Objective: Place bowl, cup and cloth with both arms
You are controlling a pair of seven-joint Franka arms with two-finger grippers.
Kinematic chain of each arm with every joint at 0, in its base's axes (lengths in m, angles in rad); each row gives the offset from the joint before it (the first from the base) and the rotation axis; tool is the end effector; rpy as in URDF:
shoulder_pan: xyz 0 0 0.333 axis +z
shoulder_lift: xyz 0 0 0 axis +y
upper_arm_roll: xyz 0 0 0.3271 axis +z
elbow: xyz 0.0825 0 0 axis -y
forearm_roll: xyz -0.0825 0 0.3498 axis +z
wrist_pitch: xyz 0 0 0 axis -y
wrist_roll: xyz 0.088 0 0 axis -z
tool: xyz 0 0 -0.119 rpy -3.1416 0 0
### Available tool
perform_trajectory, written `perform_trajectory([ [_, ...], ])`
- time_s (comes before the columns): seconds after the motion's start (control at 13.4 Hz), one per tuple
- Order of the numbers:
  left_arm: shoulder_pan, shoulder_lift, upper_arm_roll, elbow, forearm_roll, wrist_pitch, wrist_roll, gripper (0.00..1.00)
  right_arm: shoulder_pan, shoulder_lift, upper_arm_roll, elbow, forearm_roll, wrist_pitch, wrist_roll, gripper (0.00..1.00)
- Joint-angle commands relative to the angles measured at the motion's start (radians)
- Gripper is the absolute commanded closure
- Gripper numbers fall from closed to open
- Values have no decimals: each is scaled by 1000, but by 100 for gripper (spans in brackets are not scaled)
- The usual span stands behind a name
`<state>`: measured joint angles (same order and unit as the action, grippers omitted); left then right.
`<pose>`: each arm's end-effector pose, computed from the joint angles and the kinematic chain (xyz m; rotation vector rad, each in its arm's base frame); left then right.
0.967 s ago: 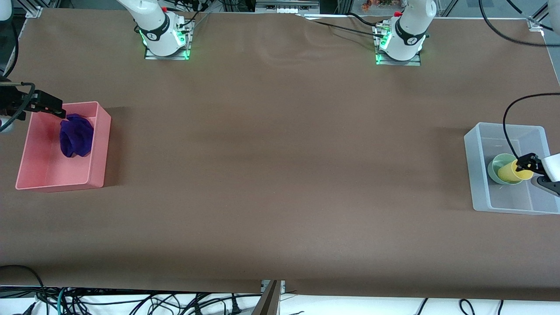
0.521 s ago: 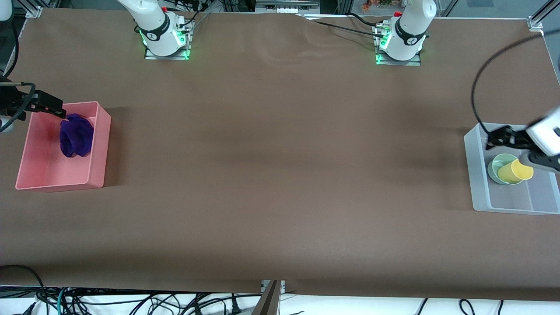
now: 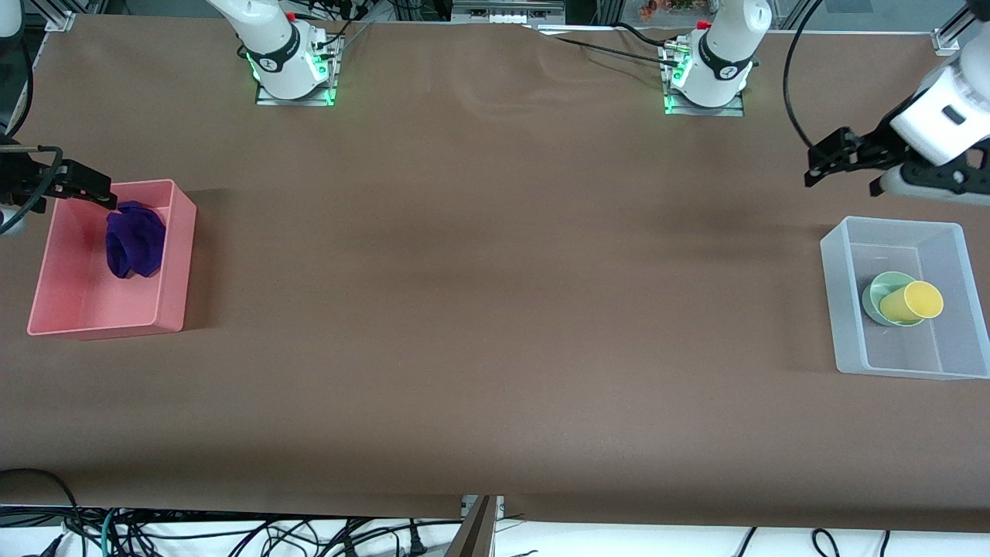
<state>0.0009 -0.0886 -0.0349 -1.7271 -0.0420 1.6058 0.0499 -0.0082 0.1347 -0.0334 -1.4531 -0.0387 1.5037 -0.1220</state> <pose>0.4914 -0.0223 0.6030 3.0995 -0.1265 -0.0503 0.5539 -0.0265 0.5968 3.1000 0.1234 -0.1355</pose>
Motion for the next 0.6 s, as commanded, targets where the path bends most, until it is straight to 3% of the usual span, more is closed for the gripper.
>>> perform_trajectory([
  [0.0,4,26,-17,38,53,-43,4,0,-3,2,3,17,0,-14,8,0],
  [0.15,-2,73,-17,125,51,-102,4,0,-3,2,3,16,0,-14,8,0],
  [0.52,4,73,-16,124,47,-84,1,0,-3,2,3,16,0,-14,8,0],
])
